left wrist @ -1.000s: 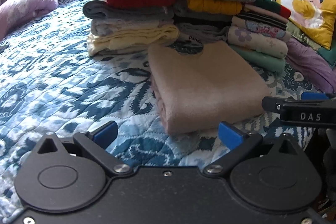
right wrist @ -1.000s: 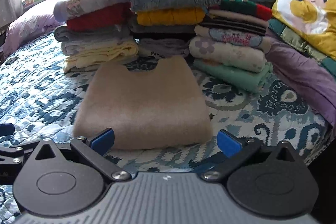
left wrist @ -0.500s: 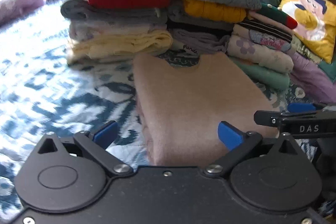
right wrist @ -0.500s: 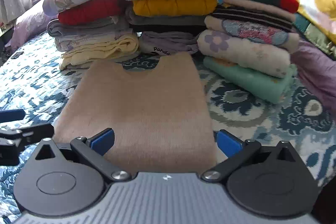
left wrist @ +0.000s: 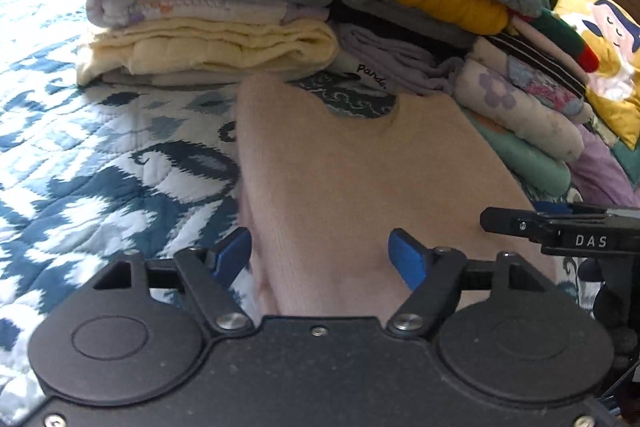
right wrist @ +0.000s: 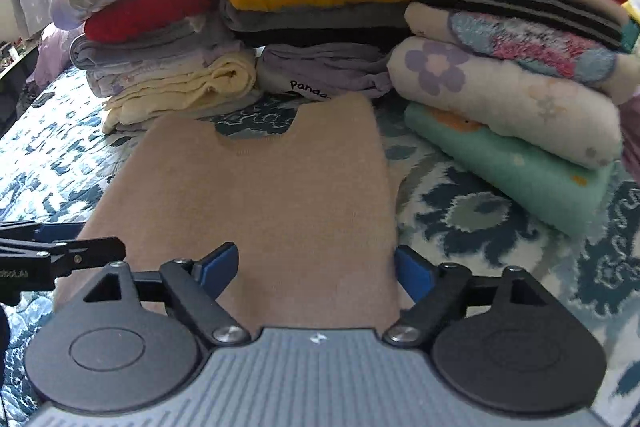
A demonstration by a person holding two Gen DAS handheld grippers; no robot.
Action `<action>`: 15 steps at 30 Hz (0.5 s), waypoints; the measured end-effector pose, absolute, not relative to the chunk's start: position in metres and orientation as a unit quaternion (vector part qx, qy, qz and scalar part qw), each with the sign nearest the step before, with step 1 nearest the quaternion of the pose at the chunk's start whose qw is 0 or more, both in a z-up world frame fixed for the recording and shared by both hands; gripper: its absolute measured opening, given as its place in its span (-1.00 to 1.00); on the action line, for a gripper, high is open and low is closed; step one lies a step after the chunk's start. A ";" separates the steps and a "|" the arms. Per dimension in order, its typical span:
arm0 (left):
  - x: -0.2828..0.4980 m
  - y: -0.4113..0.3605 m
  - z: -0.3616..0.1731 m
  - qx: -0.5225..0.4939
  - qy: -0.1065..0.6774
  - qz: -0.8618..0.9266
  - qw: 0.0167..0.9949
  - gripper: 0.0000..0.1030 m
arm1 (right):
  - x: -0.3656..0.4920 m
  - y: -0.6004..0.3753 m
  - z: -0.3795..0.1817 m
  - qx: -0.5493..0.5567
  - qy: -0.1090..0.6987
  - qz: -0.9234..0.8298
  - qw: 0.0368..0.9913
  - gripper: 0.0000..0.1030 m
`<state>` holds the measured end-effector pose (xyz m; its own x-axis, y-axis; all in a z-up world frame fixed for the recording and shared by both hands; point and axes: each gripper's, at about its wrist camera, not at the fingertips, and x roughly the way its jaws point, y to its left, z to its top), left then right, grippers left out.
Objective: Fold clothes
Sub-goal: 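Grasp the sweater's shoulder edges with both grippers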
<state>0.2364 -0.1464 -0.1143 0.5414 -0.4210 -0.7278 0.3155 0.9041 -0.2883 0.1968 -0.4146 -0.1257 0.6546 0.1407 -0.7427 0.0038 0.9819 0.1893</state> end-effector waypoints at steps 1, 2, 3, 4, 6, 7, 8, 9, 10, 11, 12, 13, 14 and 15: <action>0.241 -0.147 -0.117 -0.065 0.435 -0.211 0.873 0.46 | 0.201 -0.418 -0.129 0.093 0.417 0.041 0.903 0.52; 0.244 -0.147 -0.119 -0.069 0.436 -0.212 0.872 0.45 | 0.205 -0.421 -0.132 0.098 0.420 0.044 0.901 0.45; 0.247 -0.147 -0.120 -0.073 0.437 -0.212 0.871 0.44 | 0.210 -0.424 -0.135 0.103 0.423 0.048 0.899 0.45; 0.250 -0.147 -0.122 -0.077 0.438 -0.213 0.870 0.41 | 0.213 -0.426 -0.137 0.108 0.423 0.052 0.898 0.45; 0.256 -0.147 -0.125 -0.084 0.440 -0.215 0.868 0.36 | 0.218 -0.429 -0.141 0.115 0.425 0.061 0.896 0.44; 0.258 -0.147 -0.126 -0.086 0.440 -0.216 0.867 0.29 | 0.219 -0.431 -0.142 0.119 0.426 0.067 0.894 0.43; 0.260 -0.147 -0.126 -0.088 0.439 -0.217 0.867 0.22 | 0.221 -0.433 -0.144 0.123 0.427 0.074 0.893 0.39; 0.261 -0.148 -0.126 -0.090 0.439 -0.218 0.867 0.18 | 0.223 -0.435 -0.145 0.127 0.428 0.080 0.891 0.32; 0.261 -0.148 -0.126 -0.090 0.438 -0.219 0.868 0.08 | 0.223 -0.437 -0.146 0.132 0.427 0.088 0.890 0.28; 0.261 -0.147 -0.126 -0.090 0.436 -0.220 0.868 -0.07 | 0.223 -0.438 -0.147 0.138 0.427 0.096 0.888 0.23; 0.260 -0.147 -0.126 -0.094 0.435 -0.223 0.868 -0.17 | 0.223 -0.440 -0.148 0.143 0.427 0.103 0.887 0.18; 0.259 -0.146 -0.125 -0.098 0.433 -0.226 0.867 -0.42 | 0.223 -0.442 -0.148 0.148 0.427 0.111 0.885 0.15; 0.259 -0.146 -0.125 -0.102 0.431 -0.229 0.867 -0.61 | 0.223 -0.442 -0.148 0.150 0.426 0.118 0.884 0.05; 0.258 -0.145 -0.125 -0.105 0.429 -0.232 0.866 -0.65 | 0.222 -0.443 -0.148 0.152 0.426 0.125 0.883 -0.06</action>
<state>0.2577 -0.1450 -0.1246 0.5233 -0.4925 -0.6954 0.3120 0.8701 -0.3815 0.2219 -0.4426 -0.1484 0.6056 0.3509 -0.7143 -0.0922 0.9224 0.3750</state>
